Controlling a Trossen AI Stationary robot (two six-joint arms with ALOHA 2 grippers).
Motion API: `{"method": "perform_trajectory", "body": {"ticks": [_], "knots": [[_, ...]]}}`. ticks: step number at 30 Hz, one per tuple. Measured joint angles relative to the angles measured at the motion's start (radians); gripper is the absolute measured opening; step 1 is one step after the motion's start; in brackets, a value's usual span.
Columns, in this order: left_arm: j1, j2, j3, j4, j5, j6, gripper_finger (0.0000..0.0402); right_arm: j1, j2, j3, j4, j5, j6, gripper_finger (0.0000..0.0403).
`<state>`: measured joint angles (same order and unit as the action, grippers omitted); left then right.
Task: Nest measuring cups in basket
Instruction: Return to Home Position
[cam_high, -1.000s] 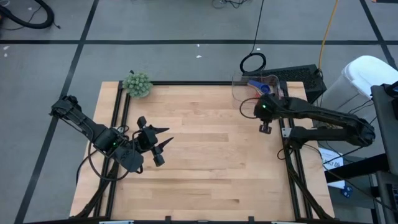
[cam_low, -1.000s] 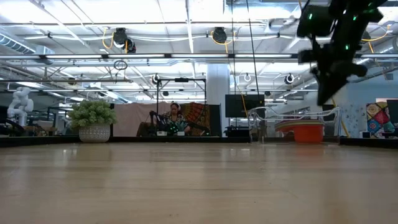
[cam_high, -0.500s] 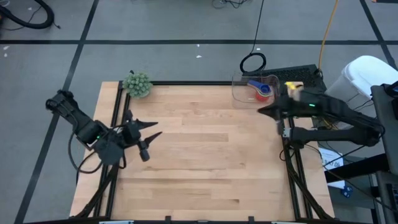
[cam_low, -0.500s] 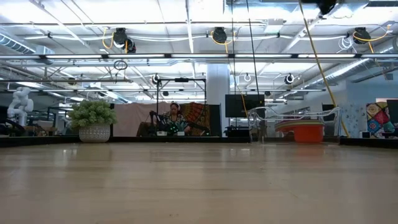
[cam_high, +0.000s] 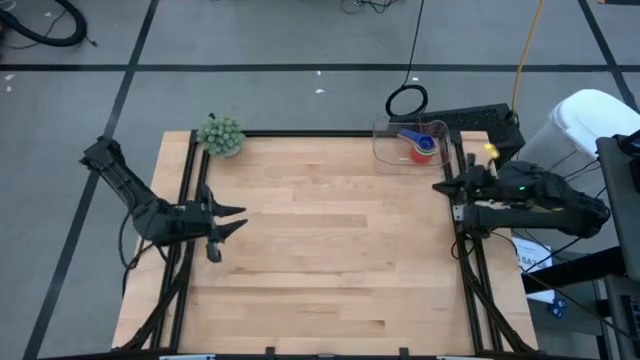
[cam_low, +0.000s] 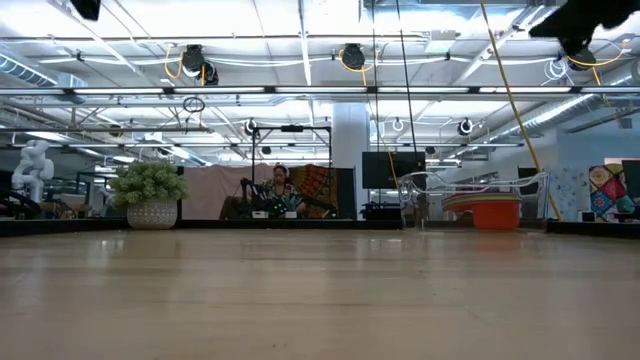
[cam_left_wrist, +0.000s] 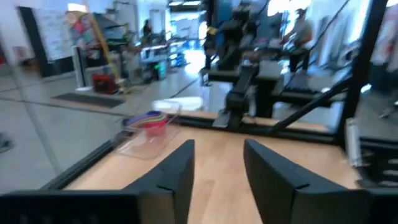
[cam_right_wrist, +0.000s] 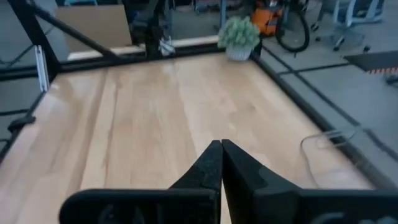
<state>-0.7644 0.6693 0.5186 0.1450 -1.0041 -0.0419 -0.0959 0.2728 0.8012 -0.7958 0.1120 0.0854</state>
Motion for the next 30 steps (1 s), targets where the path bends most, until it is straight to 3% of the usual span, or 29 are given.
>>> {"method": "perform_trajectory", "body": {"ticks": [3, 10, 19, 26, 30], "knots": [[0.013, -0.086, -0.087, 0.072, 0.052, 0.032, 0.0108, 0.000, -0.021, -0.082, 0.055, -0.027, 0.007, 0.0000], [0.060, -0.228, -0.209, 0.063, 0.136, 0.033, 0.0011, 0.006, -0.039, -0.224, 0.213, -0.062, -0.008, 0.0000], [0.239, -0.285, -0.281, 0.060, 0.416, -0.013, 0.0003, 0.076, 0.000, -0.240, 0.252, -0.036, 0.027, 0.0000], [0.425, -0.284, -0.338, 0.060, 0.619, -0.106, 0.0002, 0.134, 0.033, -0.381, 0.445, -0.019, 0.016, 0.0000], [0.490, -0.284, -0.347, 0.074, 0.679, -0.109, 0.0001, 0.140, 0.021, -0.474, 0.590, 0.015, -0.022, 0.0000]]}}
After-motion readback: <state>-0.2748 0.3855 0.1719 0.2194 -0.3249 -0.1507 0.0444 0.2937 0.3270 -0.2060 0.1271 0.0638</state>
